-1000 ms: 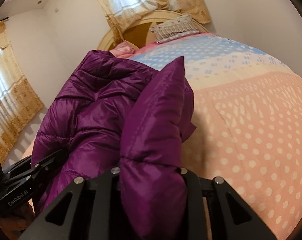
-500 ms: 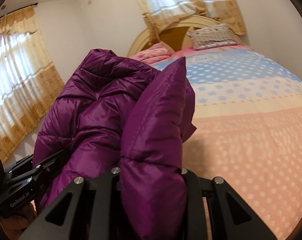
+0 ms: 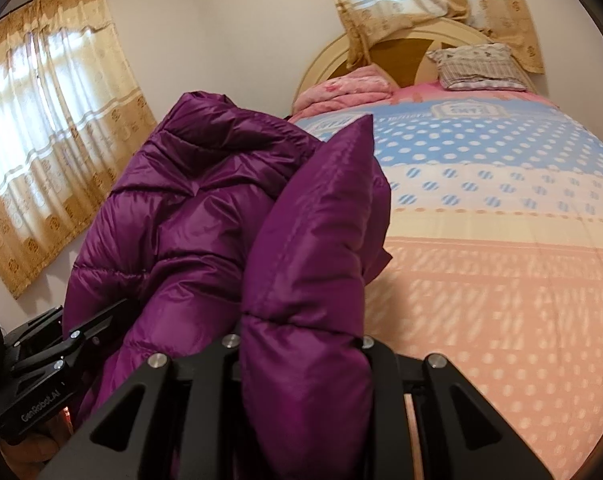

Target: Fold large clothes

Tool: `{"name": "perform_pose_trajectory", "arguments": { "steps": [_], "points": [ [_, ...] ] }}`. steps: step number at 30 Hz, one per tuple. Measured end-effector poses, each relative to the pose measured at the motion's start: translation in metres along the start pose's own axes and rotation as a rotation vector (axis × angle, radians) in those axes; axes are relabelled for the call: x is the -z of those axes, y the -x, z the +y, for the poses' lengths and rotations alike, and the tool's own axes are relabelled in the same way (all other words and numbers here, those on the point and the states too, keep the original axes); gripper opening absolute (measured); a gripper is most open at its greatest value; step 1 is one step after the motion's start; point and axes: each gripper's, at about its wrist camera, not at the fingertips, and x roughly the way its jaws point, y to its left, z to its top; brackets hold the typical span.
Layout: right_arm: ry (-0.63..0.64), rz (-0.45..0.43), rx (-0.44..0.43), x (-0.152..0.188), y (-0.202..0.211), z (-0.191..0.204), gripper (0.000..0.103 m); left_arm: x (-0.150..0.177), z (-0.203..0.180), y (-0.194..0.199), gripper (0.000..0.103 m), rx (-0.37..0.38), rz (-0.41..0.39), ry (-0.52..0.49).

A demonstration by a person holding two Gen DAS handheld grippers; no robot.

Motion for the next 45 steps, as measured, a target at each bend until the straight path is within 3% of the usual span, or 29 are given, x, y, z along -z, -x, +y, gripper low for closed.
{"name": "perform_pose_trajectory", "arguments": {
  "steps": [14, 19, 27, 35, 45],
  "points": [
    [-0.023, 0.100, 0.019, 0.027, -0.040, 0.002, 0.024, 0.030, 0.032, -0.039, 0.031, -0.019, 0.108, 0.037],
    [-0.031, 0.111, 0.031, 0.029, -0.045, 0.002, 0.024, 0.037, 0.037, -0.049, 0.043, -0.037, 0.139, 0.055],
    [-0.020, 0.113, 0.056, 0.030, -0.049, 0.005, 0.026, 0.041, 0.037, -0.053, 0.050, -0.036, 0.150, 0.057],
    [-0.031, 0.123, 0.074, 0.031, -0.053, 0.003, 0.033, 0.044, 0.036, -0.056, 0.065, -0.079, 0.145, 0.042],
    [-0.030, 0.122, 0.094, 0.031, -0.054, 0.005, 0.040, 0.047, 0.044, -0.056, 0.073, -0.089, 0.144, 0.061]
  ]
}}
